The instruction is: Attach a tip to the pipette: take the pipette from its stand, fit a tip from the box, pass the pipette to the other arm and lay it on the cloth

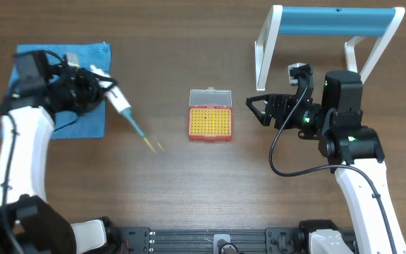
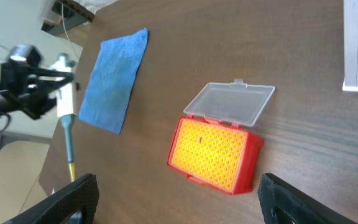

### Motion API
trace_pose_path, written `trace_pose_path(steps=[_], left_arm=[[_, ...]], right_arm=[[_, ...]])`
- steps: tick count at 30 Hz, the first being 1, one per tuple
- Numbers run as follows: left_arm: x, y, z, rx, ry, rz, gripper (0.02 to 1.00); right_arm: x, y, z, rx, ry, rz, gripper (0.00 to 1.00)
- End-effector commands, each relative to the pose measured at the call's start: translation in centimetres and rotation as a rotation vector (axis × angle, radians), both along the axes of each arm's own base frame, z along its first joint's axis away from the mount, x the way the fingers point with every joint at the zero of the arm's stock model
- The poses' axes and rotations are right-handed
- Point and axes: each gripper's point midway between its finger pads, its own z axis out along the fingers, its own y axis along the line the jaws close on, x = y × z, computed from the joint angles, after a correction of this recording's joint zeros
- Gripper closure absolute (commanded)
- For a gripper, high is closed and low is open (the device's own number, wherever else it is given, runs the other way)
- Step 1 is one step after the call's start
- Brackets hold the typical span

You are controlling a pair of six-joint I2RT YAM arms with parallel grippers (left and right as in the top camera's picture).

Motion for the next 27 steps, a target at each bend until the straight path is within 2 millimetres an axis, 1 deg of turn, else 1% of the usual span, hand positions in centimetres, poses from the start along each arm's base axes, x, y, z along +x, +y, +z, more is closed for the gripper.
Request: trace_pose_path(steps=[1,2,3,4,5,6,7,8,9,11,12,14,15,16,18,20,22,25,27], left_arm=[[1.1,11.0,7.2,0.400,-0.084,-0.025,0.993],[1.4,13.1,7.5,0.417,-0.054,-0.028,0.993],[2.0,14.9,7.4,0.446,-0.015,-0.021,0.993],[3.3,17.9,7.1,0.548,0.050,-0.046,0.993],[4.6,19.6,6.7,0.634,0.096,-0.080,0.993],[6.7,21.2,6.3,0.733,0.116,-0.116,0.993],[8.1,21.8,5.8,0.772,0.113,-0.134,0.996],[9.7,22.0,4.2,0.799,0.115,-0.188,0.993],[10.5,22.4,1.6,0.825,0.163,-0.235,0.996],[10.8,22.7,-3.2,0.861,0.253,-0.355,0.993],[10.8,22.8,-4.8,0.868,0.283,-0.397,0.993],[10.5,23.3,-6.6,0.890,0.313,-0.469,0.993],[10.2,23.5,-8.0,0.890,0.343,-0.500,0.993],[10.1,23.5,-8.7,0.881,0.355,-0.512,0.993],[9.9,23.0,-11.0,0.847,0.386,-0.540,0.993],[10.1,22.7,-12.1,0.820,0.381,-0.549,0.993],[10.8,22.9,-12.4,0.833,0.361,-0.537,0.993],[11.9,22.3,-12.6,0.796,0.307,-0.506,0.993],[11.8,21.6,-13.8,0.761,0.318,-0.521,0.993]], right_arm=[[0.6,-0.6,-0.4,-0.010,0.021,-0.049,0.167],[0.7,-0.7,-0.5,-0.014,0.024,-0.055,0.169],[0.9,-0.7,-0.6,0.000,0.044,-0.072,0.169],[0.9,-0.7,-0.8,0.024,0.079,-0.096,0.169],[0.8,-0.5,-0.8,0.034,0.091,-0.098,0.167],[0.7,-0.1,-0.8,0.036,0.101,-0.095,0.167],[0.7,0.1,-1.1,0.025,0.114,-0.112,0.167],[0.7,0.5,-1.4,-0.001,0.121,-0.126,0.167],[0.6,1.1,-1.8,-0.028,0.130,-0.143,0.167],[0.2,2.2,-2.0,-0.029,0.149,-0.140,0.169],[-0.1,2.9,-2.0,-0.006,0.178,-0.146,0.167],[-0.1,3.6,-1.6,0.007,0.170,-0.134,0.167],[0.2,3.8,-1.3,0.006,0.143,-0.138,0.167],[0.4,3.8,-1.2,0.003,0.131,-0.142,0.165],[0.6,3.7,-1.2,-0.003,0.128,-0.155,0.167],[0.6,3.7,-1.2,-0.003,0.127,-0.155,0.167],[0.6,3.7,-1.2,-0.003,0.127,-0.155,0.167],[0.6,3.7,-1.2,-0.003,0.128,-0.155,0.167],[0.6,3.7,-1.2,-0.003,0.127,-0.155,0.167]])
